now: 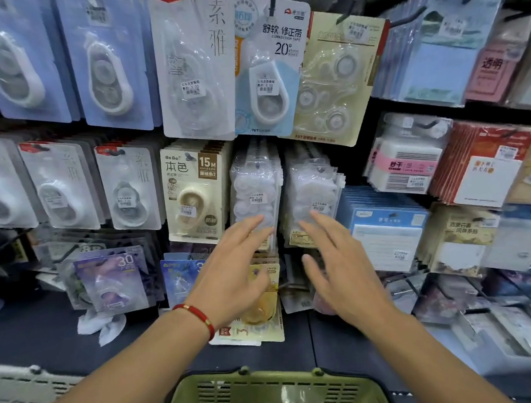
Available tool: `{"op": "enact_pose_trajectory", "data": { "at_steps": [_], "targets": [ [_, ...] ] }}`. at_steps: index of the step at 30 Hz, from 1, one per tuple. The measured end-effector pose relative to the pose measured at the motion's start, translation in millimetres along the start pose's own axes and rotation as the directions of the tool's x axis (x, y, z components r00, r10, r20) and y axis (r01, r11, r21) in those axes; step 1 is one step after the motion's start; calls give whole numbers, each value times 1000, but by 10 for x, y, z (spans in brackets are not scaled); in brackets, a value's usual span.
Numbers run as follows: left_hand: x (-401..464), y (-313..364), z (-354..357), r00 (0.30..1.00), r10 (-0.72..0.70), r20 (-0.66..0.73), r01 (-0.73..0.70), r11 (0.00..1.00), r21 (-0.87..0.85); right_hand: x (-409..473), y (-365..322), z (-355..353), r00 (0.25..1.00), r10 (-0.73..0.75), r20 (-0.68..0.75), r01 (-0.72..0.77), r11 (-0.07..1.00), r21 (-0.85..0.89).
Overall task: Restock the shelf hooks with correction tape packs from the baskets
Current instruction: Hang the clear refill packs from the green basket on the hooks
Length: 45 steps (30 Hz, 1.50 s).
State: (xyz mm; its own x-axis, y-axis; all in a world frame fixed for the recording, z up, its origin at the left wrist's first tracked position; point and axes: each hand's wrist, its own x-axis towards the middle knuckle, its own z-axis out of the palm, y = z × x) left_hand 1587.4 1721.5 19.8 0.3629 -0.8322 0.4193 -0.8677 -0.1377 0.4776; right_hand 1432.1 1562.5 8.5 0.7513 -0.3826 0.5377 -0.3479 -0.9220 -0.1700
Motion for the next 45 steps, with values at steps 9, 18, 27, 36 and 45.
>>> {"op": "enact_pose_trajectory", "data": {
  "at_steps": [9,18,27,36,45],
  "targets": [
    [74,-241,202,998,19,66,-21,999,39,719,151,308,983,78,164,-60,992,-112],
    [-165,-344,172,953,27,302,-52,996,75,41,58,407,999,19,43,-19,1000,-4],
    [-1290,-799,579,490,-175,854,-142,951,276,-1860,119,1485,357,143,923,47,984,-170],
    [-2057,-710,1342,493,-376,784,208,927,313,-2996,318,2365,327,355,876,-222,930,-294],
    [-2123,-439,1592,534,-457,711,412,875,253,-2650,527,2223,523,278,806,-561,824,80]
  ]
}}
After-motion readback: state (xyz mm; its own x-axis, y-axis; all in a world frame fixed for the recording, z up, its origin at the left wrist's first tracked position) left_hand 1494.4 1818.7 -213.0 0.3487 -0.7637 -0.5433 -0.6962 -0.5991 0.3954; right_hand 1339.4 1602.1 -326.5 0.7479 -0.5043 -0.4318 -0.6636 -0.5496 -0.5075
